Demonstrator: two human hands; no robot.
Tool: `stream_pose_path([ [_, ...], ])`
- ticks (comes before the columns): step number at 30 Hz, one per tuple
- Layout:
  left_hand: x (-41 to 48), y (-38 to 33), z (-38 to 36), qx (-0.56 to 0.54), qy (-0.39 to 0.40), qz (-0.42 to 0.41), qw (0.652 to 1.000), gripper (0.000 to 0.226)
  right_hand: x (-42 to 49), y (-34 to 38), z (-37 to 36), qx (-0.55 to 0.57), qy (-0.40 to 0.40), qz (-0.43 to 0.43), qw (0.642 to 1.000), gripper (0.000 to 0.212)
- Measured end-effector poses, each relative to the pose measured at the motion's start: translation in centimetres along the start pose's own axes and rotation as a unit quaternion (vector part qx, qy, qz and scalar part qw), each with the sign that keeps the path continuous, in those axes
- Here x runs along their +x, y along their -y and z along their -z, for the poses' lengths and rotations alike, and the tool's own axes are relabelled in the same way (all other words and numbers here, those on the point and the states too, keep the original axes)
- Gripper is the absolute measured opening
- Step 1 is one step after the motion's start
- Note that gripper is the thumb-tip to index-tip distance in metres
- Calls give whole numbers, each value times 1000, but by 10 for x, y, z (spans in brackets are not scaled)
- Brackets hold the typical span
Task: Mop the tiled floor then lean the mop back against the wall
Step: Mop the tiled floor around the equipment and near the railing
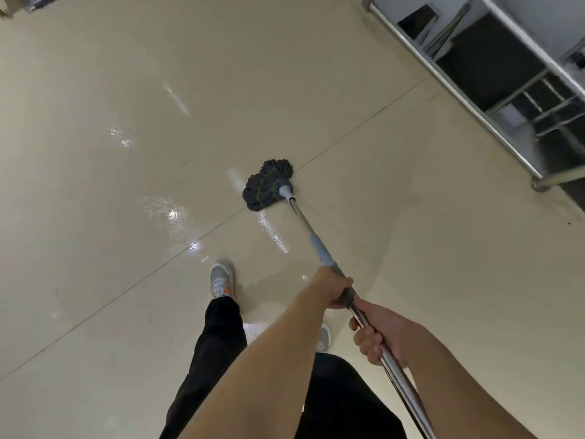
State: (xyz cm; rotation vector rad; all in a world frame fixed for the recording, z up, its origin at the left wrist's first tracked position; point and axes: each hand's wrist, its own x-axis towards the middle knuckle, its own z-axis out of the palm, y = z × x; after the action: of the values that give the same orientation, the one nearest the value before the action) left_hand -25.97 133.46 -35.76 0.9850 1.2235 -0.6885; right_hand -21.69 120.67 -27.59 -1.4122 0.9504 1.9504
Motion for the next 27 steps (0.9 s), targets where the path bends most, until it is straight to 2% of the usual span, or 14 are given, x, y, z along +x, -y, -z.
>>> stream_pose_path([
  [2,0,-5,-8,-16,4,-6,1000,33,-5,5,4,-5,-16,0,1000,59],
  [5,8,-23,2,-56,0,-12,998,36,-7,33,-6,-28,-36,1,999,61],
  [11,44,-96,82,-112,-2,-31,993,33,-2,133,-70,-48,-50,19,997,60],
  [15,79,-181,170,-141,-4,-50,989,31,4,242,-137,-59,-51,47,996,60],
  [19,127,-289,275,-156,-25,-79,984,24,17,382,-214,-65,-35,58,996,59],
  [23,171,-402,378,-132,-59,-114,983,36,29,518,-286,-66,-13,81,994,58],
  [27,194,-480,440,-128,-91,-133,979,35,29,613,-335,-90,-15,97,991,57],
])
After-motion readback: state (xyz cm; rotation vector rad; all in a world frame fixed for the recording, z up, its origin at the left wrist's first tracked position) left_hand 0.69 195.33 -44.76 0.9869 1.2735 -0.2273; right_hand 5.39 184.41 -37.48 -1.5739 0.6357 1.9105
